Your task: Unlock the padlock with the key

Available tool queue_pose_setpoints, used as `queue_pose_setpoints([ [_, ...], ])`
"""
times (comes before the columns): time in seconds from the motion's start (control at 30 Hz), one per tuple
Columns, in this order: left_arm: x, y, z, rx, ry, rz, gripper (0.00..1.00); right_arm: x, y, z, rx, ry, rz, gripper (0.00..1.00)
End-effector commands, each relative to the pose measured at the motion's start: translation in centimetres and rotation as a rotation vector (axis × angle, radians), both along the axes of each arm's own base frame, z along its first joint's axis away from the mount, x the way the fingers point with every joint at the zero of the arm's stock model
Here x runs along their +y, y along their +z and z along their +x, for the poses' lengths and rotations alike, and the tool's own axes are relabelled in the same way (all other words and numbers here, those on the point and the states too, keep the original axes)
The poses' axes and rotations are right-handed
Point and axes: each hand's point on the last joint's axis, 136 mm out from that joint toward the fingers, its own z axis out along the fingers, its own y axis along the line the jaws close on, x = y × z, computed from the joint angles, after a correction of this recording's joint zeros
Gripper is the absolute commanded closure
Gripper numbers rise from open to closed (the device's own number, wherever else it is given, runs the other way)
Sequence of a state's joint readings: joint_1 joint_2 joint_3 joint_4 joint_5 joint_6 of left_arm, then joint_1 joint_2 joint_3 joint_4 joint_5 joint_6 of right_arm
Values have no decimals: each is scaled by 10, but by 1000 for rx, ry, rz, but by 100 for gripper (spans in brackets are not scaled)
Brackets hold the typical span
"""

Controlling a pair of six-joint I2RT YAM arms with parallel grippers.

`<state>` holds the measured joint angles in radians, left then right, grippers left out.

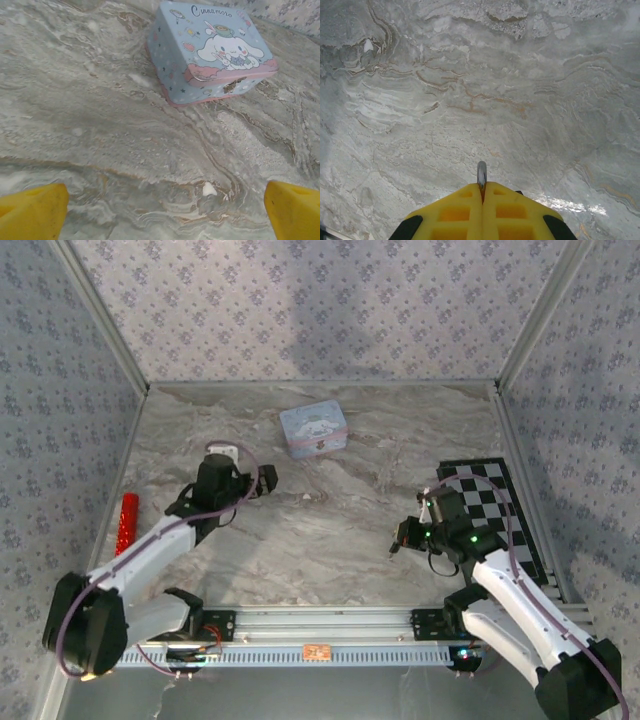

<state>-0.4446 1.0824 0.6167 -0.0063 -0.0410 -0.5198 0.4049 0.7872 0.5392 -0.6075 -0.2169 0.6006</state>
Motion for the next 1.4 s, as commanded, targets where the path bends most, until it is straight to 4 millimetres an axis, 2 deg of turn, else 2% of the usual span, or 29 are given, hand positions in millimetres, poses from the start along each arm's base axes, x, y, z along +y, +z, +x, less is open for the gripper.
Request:
queue_pose_setpoints([
  [0.0, 14, 20, -6, -95, 35, 4, 0, 2, 10, 5, -5, 8, 0, 100],
  [0.17, 25, 13, -22, -108, 50, 7, 0, 4, 5, 13, 8, 18, -19, 100],
  [0.4, 41, 3, -33, -123, 120, -4, 0, 9, -8, 33, -17, 23, -37, 100],
  [0.67, 45, -2, -33, -111, 128, 18, 0, 19, -21, 52, -42, 45, -2, 100],
  [1.07, 44, -5, -33, -104, 128, 16, 0, 10, -41, 81, -42, 3, 7, 100],
  [1.23, 45, -6, -32, -100, 134, 21, 0, 18, -51, 90, -30, 20, 35, 100],
  [1.37, 45, -9, -33, -90, 133, 22, 0, 23, -48, 95, -54, 29, 66, 100],
])
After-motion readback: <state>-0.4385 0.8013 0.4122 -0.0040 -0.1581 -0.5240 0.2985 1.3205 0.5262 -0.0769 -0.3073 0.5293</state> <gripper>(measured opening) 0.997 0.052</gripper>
